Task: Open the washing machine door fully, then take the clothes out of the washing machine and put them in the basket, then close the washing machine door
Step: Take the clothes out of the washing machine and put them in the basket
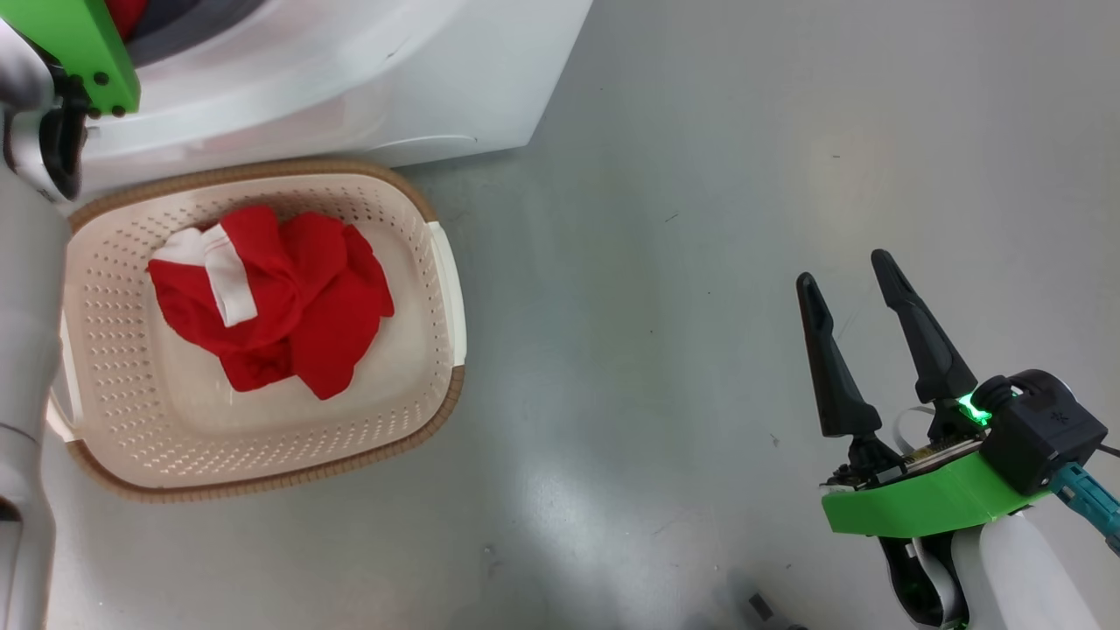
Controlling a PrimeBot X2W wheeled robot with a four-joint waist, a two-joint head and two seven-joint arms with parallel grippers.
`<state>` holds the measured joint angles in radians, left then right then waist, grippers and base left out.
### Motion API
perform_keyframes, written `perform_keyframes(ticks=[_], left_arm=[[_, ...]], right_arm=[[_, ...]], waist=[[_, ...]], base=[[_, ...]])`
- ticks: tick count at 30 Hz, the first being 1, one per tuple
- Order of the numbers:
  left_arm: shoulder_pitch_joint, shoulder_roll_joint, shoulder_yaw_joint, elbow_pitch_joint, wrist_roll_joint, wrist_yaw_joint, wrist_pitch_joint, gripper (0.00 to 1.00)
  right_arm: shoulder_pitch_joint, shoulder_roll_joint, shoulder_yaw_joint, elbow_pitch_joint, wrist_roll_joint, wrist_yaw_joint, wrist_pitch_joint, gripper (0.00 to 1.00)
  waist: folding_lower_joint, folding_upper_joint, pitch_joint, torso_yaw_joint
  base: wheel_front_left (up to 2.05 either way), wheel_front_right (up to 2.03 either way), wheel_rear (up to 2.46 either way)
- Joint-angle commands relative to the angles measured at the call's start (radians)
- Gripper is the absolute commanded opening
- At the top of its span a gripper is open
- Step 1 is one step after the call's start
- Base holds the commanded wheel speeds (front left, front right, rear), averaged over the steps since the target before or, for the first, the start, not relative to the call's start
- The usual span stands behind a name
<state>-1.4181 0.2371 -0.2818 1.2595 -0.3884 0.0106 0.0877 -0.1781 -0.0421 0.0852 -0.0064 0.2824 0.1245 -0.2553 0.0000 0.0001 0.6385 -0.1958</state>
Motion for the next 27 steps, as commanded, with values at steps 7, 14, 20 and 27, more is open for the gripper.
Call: perform_keyframes(ticks=[7,14,20,27], left_arm=[[-0.031,0.045,-0.001,-0.023,-0.003,-0.008,-0.059,0.00],[-0.012,0.045,0.001,-0.054,-0.012,-0.006,-0.187,0.00],[0.024,0.050,0.007,-0.081,-0.025,-0.015,-0.277,0.00],[0.076,0.063,0.006,-0.143,-0.027,-0.012,-0.329,0.00]], right_arm=[[-0.009,-0.008,0.025,-0.015,0.004,0.006,-0.006,1.00],[-0.006,-0.008,0.023,-0.004,-0.001,0.006,-0.006,1.00],[-0.004,-0.008,0.018,-0.002,-0.010,0.006,-0.006,1.00],[-0.004,-0.008,0.018,0.001,-0.016,0.006,-0.006,1.00]], waist=[[0.0000,-0.0001,0.004,0.012],[0.0000,-0.0001,-0.005,0.028],[0.0000,-0.0001,-0.017,0.041],[0.0000,-0.0001,-0.031,0.057]], base=[[0.00,0.00,0.00],[0.00,0.00,0.00],[0.00,0.00,0.00],[0.00,0.00,0.00]])
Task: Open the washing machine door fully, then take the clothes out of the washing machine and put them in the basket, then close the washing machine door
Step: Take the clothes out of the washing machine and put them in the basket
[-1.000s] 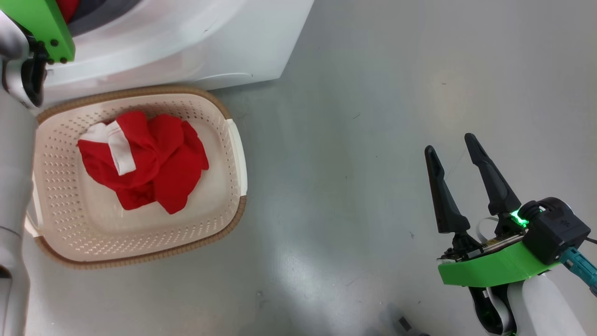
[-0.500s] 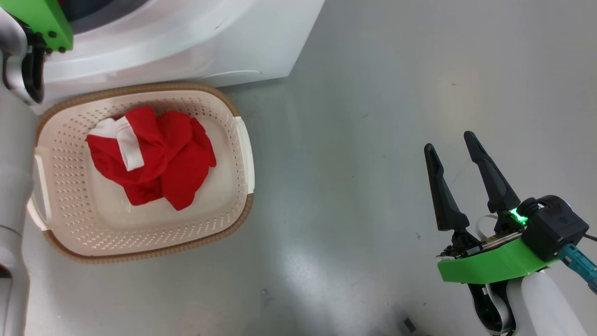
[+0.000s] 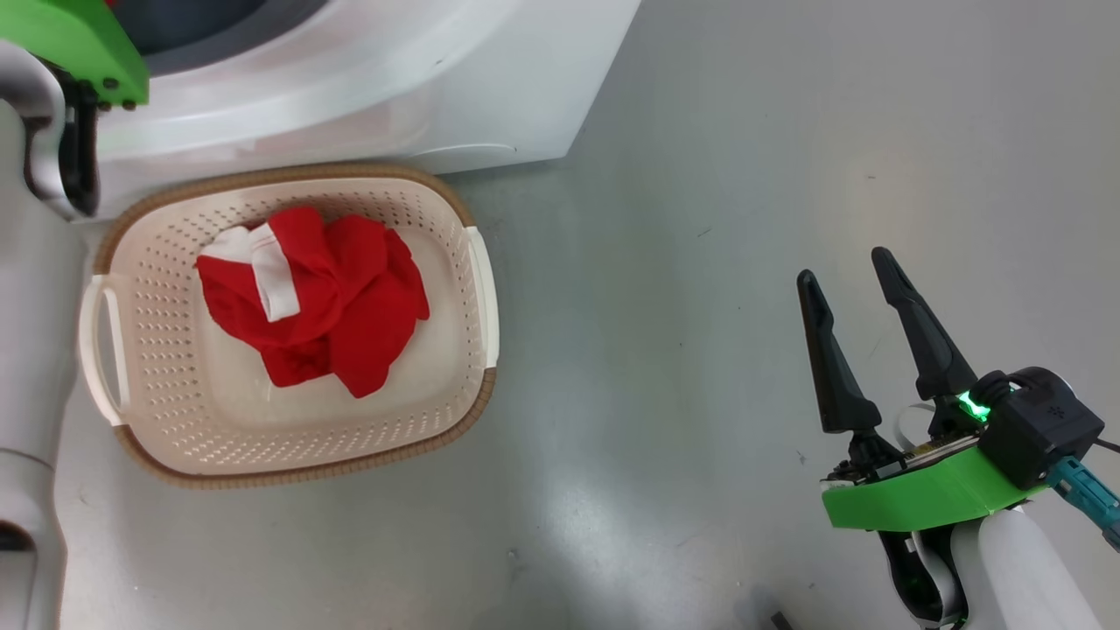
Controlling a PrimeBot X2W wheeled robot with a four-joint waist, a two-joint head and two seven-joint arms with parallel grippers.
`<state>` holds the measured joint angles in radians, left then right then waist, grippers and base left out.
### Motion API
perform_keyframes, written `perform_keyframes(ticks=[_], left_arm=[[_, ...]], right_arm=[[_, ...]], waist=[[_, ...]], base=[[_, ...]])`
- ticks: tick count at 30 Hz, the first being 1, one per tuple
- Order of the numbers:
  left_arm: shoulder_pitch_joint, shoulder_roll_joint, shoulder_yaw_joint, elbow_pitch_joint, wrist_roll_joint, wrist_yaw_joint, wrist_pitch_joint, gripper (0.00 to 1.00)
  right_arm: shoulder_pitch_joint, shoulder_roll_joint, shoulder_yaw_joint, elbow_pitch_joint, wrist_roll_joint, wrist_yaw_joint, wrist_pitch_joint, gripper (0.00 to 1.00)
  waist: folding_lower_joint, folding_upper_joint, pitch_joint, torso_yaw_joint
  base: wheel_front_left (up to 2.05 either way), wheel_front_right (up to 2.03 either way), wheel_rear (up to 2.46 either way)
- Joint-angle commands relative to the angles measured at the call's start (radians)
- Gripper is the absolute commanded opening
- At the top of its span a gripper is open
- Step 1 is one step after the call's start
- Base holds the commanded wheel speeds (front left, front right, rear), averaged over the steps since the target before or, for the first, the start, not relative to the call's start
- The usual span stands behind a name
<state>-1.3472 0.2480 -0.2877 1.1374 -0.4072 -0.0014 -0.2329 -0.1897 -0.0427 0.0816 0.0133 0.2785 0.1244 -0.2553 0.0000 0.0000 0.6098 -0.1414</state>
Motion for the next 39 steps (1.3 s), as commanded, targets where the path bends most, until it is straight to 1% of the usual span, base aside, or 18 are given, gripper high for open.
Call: perform_keyframes(ticks=[1,6,10,13,17,20,22,32,39], left_arm=[[0.015,0.055,0.015,-0.034,-0.010,0.001,-0.013,0.00],[0.086,0.068,0.028,-0.112,-0.018,0.016,-0.024,0.00],[0.165,0.075,0.038,-0.202,-0.020,0.029,-0.028,0.00],[0.235,0.084,0.051,-0.294,-0.019,0.039,-0.028,0.00],[0.343,0.093,0.077,-0.437,-0.012,0.066,-0.029,0.00],[0.429,0.092,0.084,-0.511,-0.012,0.084,-0.029,0.00],[0.455,0.092,0.085,-0.532,-0.014,0.088,-0.029,0.00],[0.666,0.083,0.081,-0.729,-0.034,0.133,-0.010,0.00],[0.770,0.095,0.080,-0.849,-0.044,0.161,0.023,0.00]], right_arm=[[0.008,-0.008,0.022,-0.018,-0.013,0.006,-0.006,1.00],[0.005,-0.008,0.022,-0.015,-0.012,0.006,-0.006,1.00],[0.004,-0.008,0.019,-0.014,-0.012,0.006,-0.006,1.00],[0.004,-0.008,0.018,-0.014,-0.009,0.006,-0.006,1.00],[0.005,-0.008,0.014,-0.012,-0.009,0.006,-0.006,1.00],[0.010,-0.008,0.007,-0.010,-0.009,0.006,-0.006,1.00],[0.013,-0.008,0.005,-0.010,-0.009,0.006,-0.006,1.00],[0.039,-0.008,-0.014,-0.011,-0.011,0.006,-0.006,1.00],[0.055,-0.008,-0.022,-0.012,-0.011,0.006,-0.006,1.00]], waist=[[0.0000,0.0000,-0.006,0.004],[0.0000,0.0000,-0.024,0.014],[0.0000,0.0000,-0.042,0.022],[0.0000,0.0000,-0.054,0.026],[0.0000,0.0000,-0.078,0.031],[0.0000,0.0000,-0.104,0.036],[0.0000,0.0000,-0.113,0.038],[0.0000,0.0000,-0.192,0.070],[0.0000,0.0000,-0.233,0.085]], base=[[0.00,0.00,0.00],[0.00,0.00,0.00],[0.00,0.00,0.00],[0.00,0.00,0.00],[0.00,0.00,0.00],[0.00,0.00,0.00],[0.00,0.00,0.00],[0.00,0.00,0.00],[0.00,0.00,0.00]])
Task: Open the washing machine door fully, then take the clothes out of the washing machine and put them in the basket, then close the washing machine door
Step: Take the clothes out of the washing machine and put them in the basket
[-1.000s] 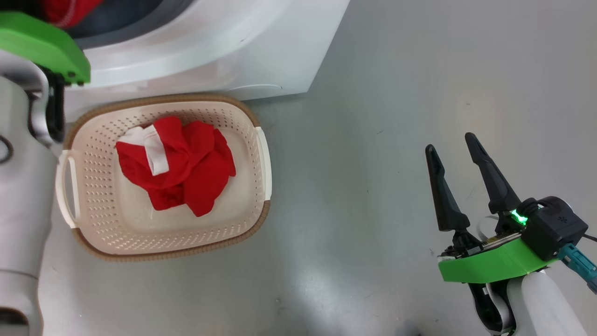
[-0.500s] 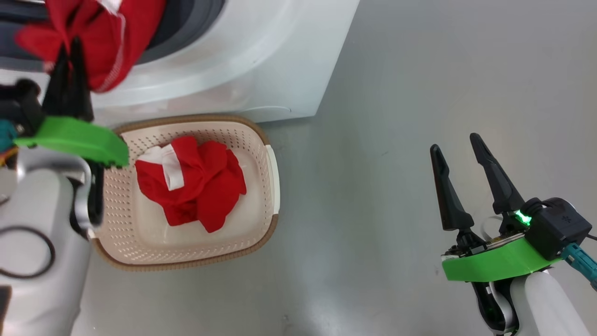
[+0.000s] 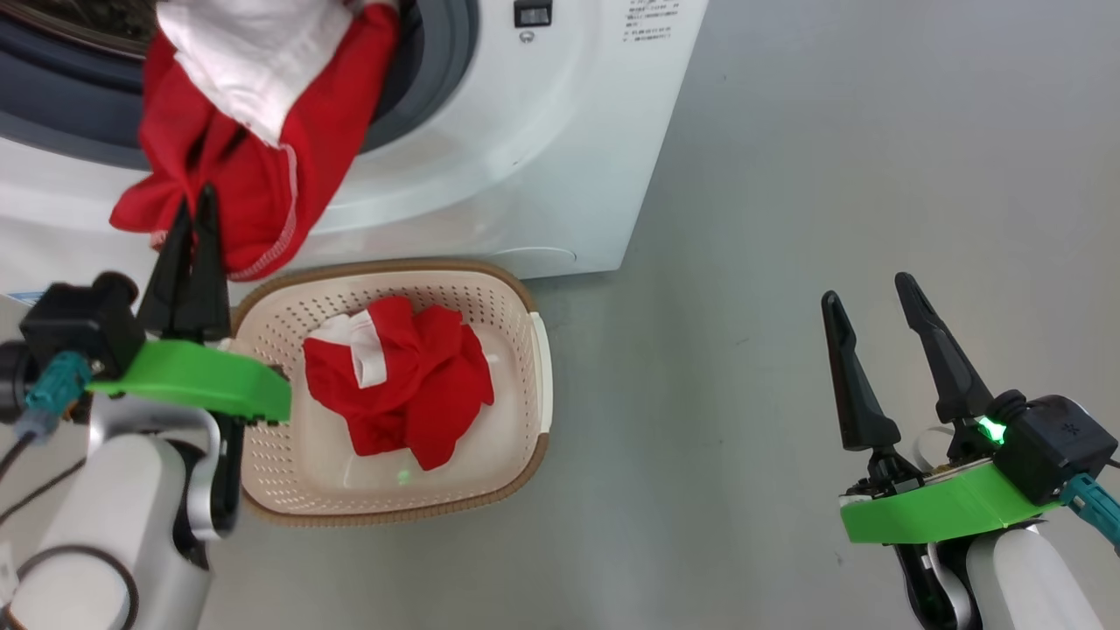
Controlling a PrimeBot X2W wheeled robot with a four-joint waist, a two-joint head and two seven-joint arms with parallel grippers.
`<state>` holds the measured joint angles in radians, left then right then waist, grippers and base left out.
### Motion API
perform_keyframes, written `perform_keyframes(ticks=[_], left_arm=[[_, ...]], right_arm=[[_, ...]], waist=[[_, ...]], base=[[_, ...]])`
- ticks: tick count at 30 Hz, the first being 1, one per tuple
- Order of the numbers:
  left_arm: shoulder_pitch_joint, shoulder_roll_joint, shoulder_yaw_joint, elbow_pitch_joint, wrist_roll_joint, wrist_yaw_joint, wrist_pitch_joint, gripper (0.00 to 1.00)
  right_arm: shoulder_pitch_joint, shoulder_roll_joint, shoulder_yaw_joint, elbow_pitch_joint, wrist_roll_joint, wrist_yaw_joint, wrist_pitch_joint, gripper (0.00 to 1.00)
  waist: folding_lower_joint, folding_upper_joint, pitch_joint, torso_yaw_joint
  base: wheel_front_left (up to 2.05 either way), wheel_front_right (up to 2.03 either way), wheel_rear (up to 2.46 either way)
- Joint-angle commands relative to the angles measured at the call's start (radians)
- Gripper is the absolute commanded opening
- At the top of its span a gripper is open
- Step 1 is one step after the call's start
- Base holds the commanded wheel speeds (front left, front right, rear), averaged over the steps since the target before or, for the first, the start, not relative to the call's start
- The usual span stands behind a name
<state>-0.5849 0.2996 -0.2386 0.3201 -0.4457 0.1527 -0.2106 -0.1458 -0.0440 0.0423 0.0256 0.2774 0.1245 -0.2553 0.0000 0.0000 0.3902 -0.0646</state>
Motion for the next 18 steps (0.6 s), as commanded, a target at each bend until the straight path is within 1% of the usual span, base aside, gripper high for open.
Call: perform_keyframes(ticks=[1,7,18], left_arm=[[0.021,0.045,0.030,-0.048,-0.005,0.012,0.005,0.00],[0.099,0.053,0.020,-0.147,-0.004,0.034,0.030,0.00],[0.271,0.055,0.007,-0.326,-0.006,0.092,0.065,0.00]], right_arm=[[0.013,-0.006,0.017,-0.024,-0.009,0.006,-0.006,1.00],[0.028,-0.006,0.007,-0.024,-0.006,0.006,-0.006,1.00],[0.074,-0.006,-0.009,-0.023,-0.004,0.006,-0.006,1.00]], waist=[[0.0000,0.0000,-0.018,0.009],[0.0000,0.0000,-0.056,0.010],[0.0000,0.0000,-0.151,0.018]], base=[[0.00,0.00,0.00],[0.00,0.00,0.00],[0.00,0.00,0.00]])
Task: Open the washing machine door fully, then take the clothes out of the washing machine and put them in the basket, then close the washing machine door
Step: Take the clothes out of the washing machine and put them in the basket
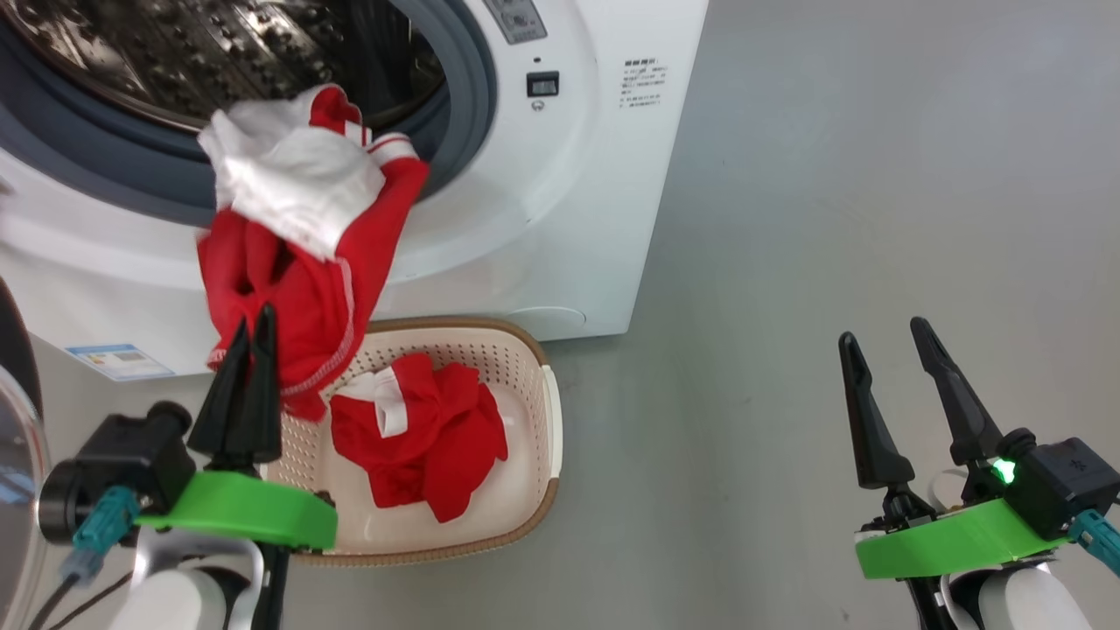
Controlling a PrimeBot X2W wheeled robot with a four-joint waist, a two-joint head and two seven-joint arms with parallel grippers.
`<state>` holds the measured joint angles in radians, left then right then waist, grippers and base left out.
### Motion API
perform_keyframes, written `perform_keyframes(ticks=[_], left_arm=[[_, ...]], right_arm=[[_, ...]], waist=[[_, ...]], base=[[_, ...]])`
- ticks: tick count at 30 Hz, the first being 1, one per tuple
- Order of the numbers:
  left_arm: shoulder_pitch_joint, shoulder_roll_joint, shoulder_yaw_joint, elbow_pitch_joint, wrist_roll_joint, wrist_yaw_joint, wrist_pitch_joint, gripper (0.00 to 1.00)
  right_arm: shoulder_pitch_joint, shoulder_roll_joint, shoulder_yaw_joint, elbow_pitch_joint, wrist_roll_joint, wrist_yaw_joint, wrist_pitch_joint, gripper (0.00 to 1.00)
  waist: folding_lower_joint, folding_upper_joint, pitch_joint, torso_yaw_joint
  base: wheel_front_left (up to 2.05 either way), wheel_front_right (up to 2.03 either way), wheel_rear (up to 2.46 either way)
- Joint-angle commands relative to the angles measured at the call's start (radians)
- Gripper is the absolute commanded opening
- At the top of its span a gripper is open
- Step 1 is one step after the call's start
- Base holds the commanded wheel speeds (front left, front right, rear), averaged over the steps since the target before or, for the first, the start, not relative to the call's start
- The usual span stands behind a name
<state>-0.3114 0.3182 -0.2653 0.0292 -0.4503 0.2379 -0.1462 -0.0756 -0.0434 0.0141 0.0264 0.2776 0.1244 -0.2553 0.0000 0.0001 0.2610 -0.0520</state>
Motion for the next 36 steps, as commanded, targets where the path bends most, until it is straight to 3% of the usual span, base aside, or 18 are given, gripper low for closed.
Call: perform_keyframes(ticks=[1,15,20,26,36], left_arm=[[0.010,0.037,0.033,-0.048,-0.002,0.011,0.005,0.00],[0.098,0.047,0.029,-0.163,0.001,0.053,0.029,0.00],[0.094,0.033,0.013,-0.155,-0.013,0.047,0.040,0.00],[0.019,-0.015,-0.020,-0.001,-0.044,-0.003,0.014,0.00],[-0.151,-0.086,-0.043,0.372,-0.082,-0.097,-0.054,0.00]], right_arm=[[0.008,-0.007,0.018,-0.024,-0.005,0.006,-0.006,1.00],[0.030,-0.007,0.012,-0.037,-0.013,0.006,-0.006,1.00],[0.027,-0.007,0.019,-0.043,-0.014,0.006,-0.006,1.00],[0.008,-0.007,0.024,-0.044,-0.013,0.006,-0.006,1.00],[-0.027,-0.007,0.036,-0.040,-0.012,0.006,-0.006,1.00]], waist=[[0.0000,-0.0001,-0.026,0.007],[0.0000,-0.0001,-0.046,0.017],[0.0000,-0.0001,-0.023,0.012],[0.0000,-0.0001,0.032,0.005],[0.0000,-0.0001,0.102,-0.007]], base=[[0.00,0.00,0.00],[0.00,0.00,0.00],[0.00,0.00,0.00],[0.00,0.00,0.00],[0.00,0.00,0.00]])
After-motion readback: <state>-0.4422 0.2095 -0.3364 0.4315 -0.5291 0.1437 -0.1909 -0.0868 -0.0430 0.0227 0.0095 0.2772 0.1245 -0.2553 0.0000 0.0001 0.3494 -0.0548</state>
